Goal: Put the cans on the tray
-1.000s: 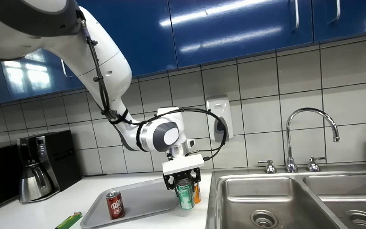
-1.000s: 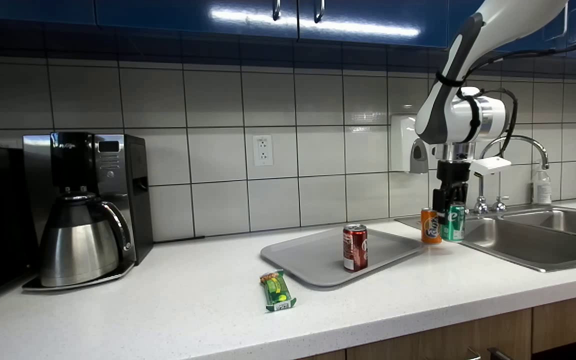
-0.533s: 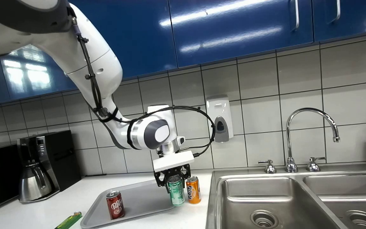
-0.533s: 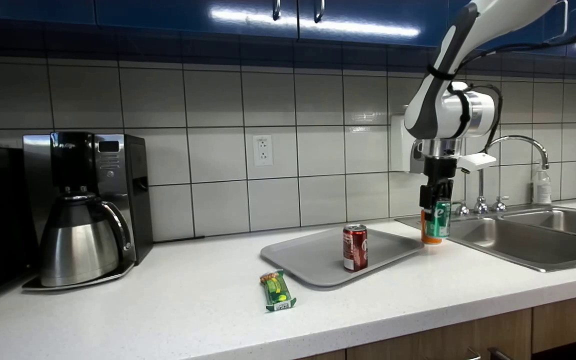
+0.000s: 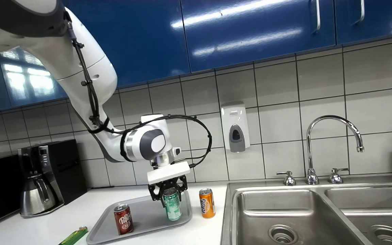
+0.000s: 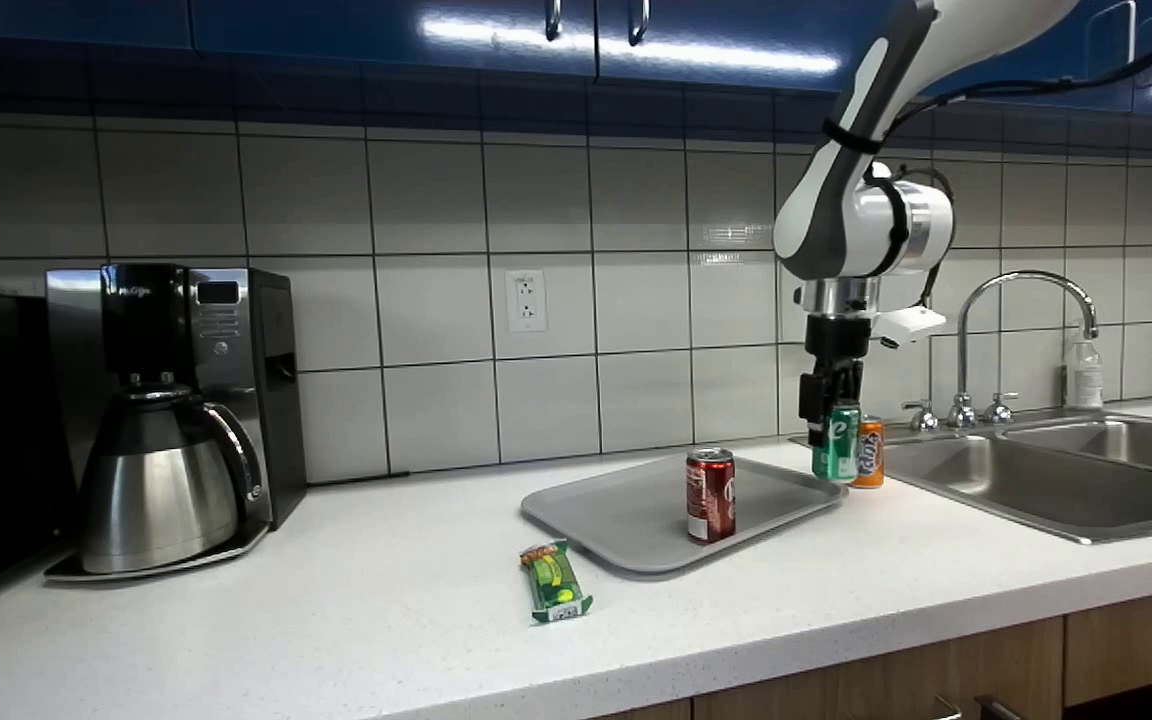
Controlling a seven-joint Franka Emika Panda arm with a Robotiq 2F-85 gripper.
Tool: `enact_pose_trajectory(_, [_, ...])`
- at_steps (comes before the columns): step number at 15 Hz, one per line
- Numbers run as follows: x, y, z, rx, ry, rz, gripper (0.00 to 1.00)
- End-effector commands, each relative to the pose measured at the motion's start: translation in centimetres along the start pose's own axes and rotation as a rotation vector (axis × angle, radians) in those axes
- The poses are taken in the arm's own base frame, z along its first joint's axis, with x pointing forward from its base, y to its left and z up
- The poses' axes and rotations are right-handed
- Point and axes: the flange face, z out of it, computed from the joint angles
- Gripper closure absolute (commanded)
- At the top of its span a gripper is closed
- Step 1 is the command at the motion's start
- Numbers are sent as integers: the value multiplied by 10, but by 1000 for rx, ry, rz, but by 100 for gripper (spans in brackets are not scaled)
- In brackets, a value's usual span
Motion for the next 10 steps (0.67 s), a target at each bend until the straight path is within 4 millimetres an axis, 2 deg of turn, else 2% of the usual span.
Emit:
enact_pose_trajectory(1, [10, -23, -14, -17, 12, -12, 59])
enact_pose_trajectory(10, [43, -66, -9, 3, 20, -37, 59])
